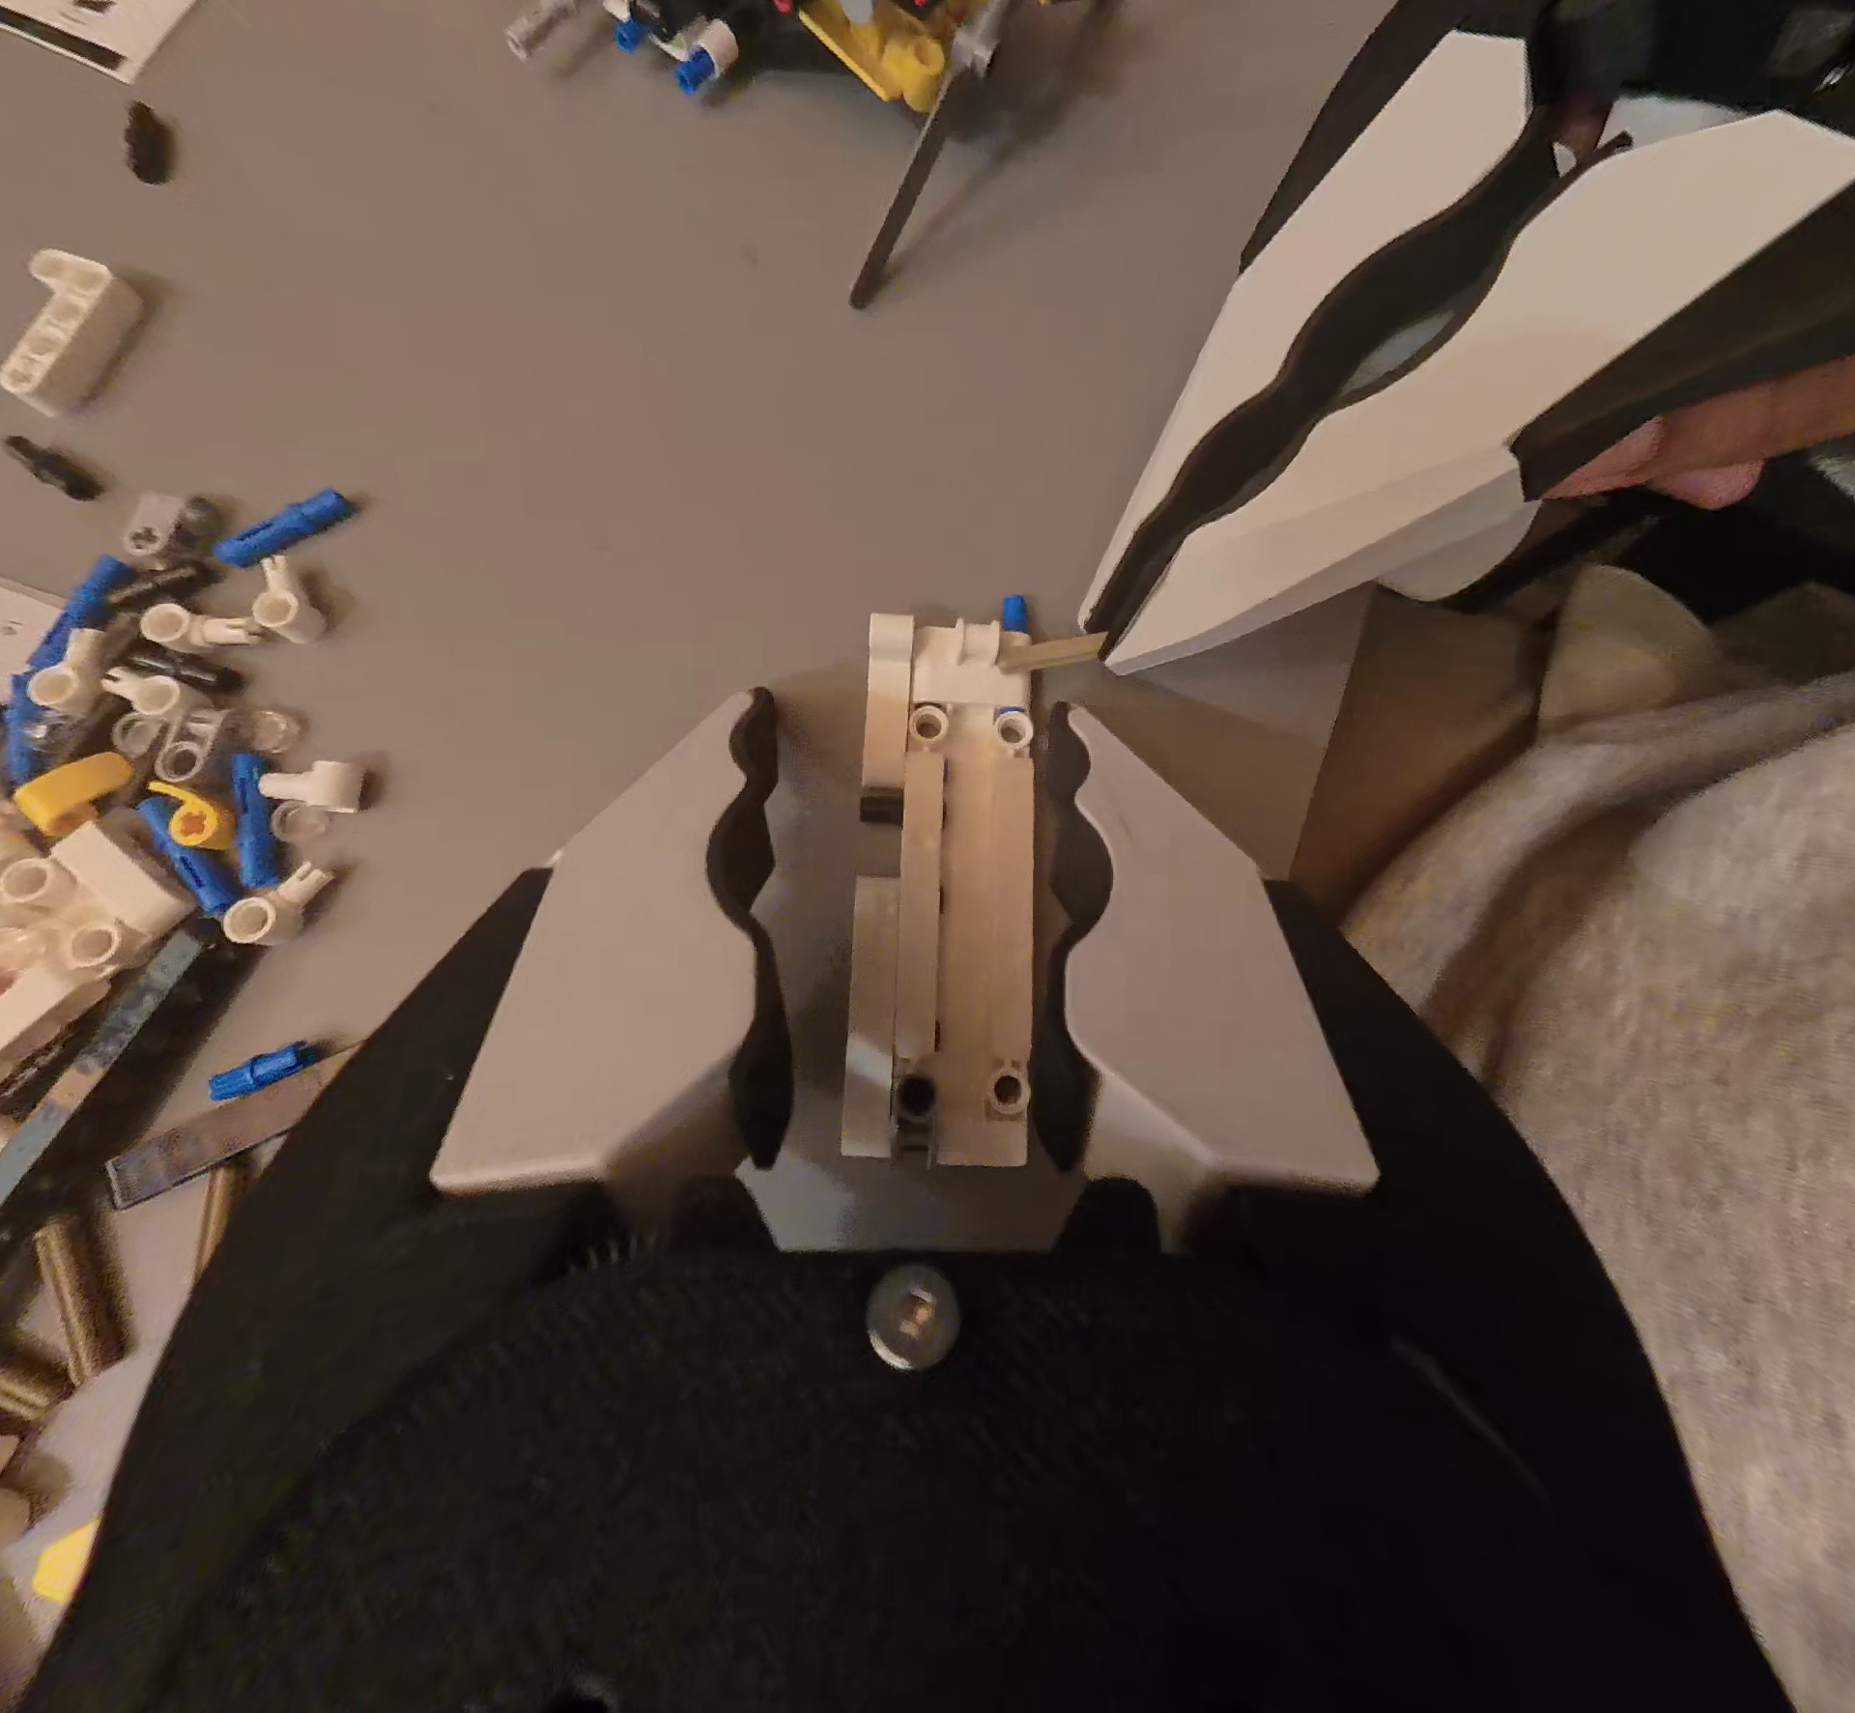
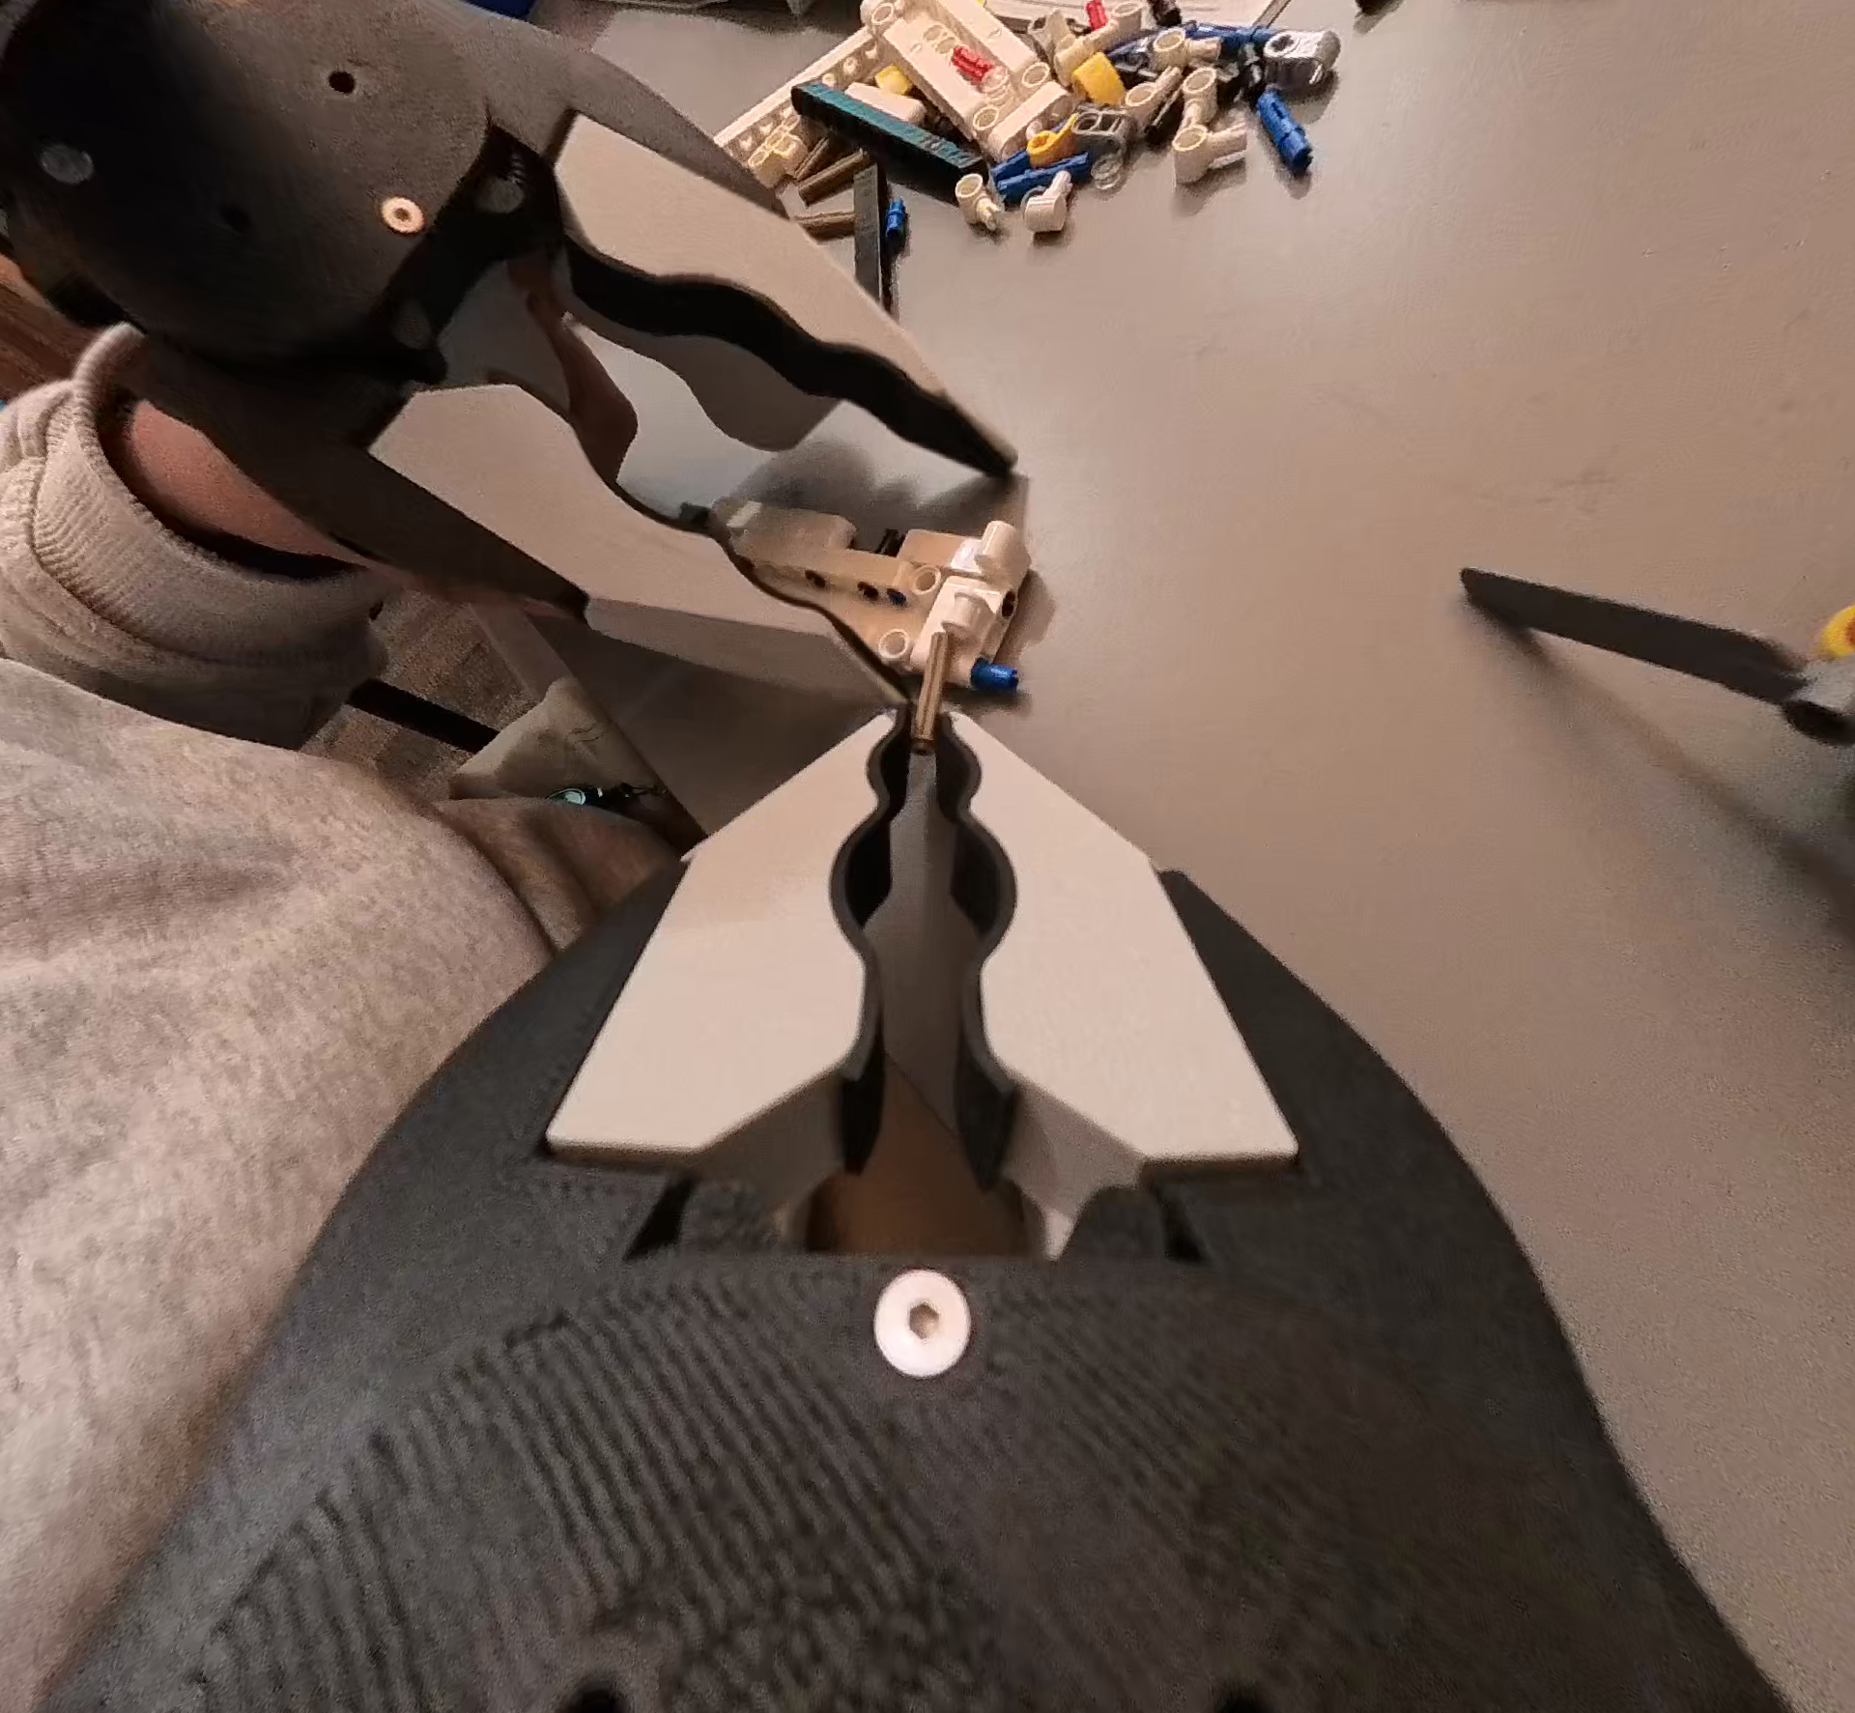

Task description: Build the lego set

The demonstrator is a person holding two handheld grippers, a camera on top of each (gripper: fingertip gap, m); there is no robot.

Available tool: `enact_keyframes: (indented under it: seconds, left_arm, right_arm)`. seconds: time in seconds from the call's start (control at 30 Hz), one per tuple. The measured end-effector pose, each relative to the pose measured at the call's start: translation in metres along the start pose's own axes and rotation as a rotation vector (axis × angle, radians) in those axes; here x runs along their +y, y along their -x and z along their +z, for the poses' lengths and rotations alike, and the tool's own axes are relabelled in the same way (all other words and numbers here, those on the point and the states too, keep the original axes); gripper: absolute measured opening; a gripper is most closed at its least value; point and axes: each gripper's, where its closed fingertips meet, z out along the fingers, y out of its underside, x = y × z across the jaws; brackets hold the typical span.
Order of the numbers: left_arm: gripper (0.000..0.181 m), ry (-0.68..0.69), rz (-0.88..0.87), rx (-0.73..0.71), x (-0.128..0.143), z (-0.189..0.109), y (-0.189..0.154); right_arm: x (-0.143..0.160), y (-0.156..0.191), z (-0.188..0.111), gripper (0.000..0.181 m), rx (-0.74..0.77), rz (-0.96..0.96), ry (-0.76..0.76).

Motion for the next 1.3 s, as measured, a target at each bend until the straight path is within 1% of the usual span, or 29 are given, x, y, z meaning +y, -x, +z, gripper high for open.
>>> enact_keyframes:
  seconds: [0.1, 0.3, 0.47, 0.6, 0.83, 1.07, 1.2, 1.3]
  left_arm:
    - [0.044, -0.005, -0.023, 0.017, -0.0006, -0.0007, 0.0005]
    - [0.041, -0.005, -0.024, 0.009, -0.0005, -0.0005, 0.0015]
    - [0.038, -0.003, -0.012, 0.008, -0.0003, -0.0004, 0.0001]
    - [0.032, -0.001, -0.001, 0.016, -0.0001, -0.0004, -0.002]
    - [0.032, 0.0, 0.002, 0.013, 0.0, -0.0003, -0.0021]
    - [0.032, -0.001, 0.001, 0.013, 0.0, -0.0004, -0.0021]
    - [0.032, -0.001, -0.004, 0.015, -0.0001, -0.0005, -0.0018]
    - [0.032, -0.001, -0.004, 0.014, -0.0001, -0.0004, -0.0019]
  right_arm:
    - [-0.0014, -0.0019, -0.0006, 0.003, 0.006, 0.017, -0.01]
    - [-0.004, -0.0038, -0.0024, 0.003, -0.01, 0.081, -0.048]
    - [-0.0059, -0.0027, -0.0019, 0.003, -0.025, 0.096, -0.064]
    - [-0.0071, -0.0031, -0.0008, 0.003, -0.023, 0.097, -0.066]
    - [-0.0082, -0.0048, -0.0007, 0.003, -0.044, 0.163, -0.069]
    - [-0.0088, -0.0046, 0.0001, 0.003, -0.094, 0.273, -0.069]
    - [-0.0098, -0.005, -0.0003, 0.003, -0.089, 0.263, -0.078]
    - [-0.0089, -0.0055, 0.0001, 0.003, -0.054, 0.212, -0.066]
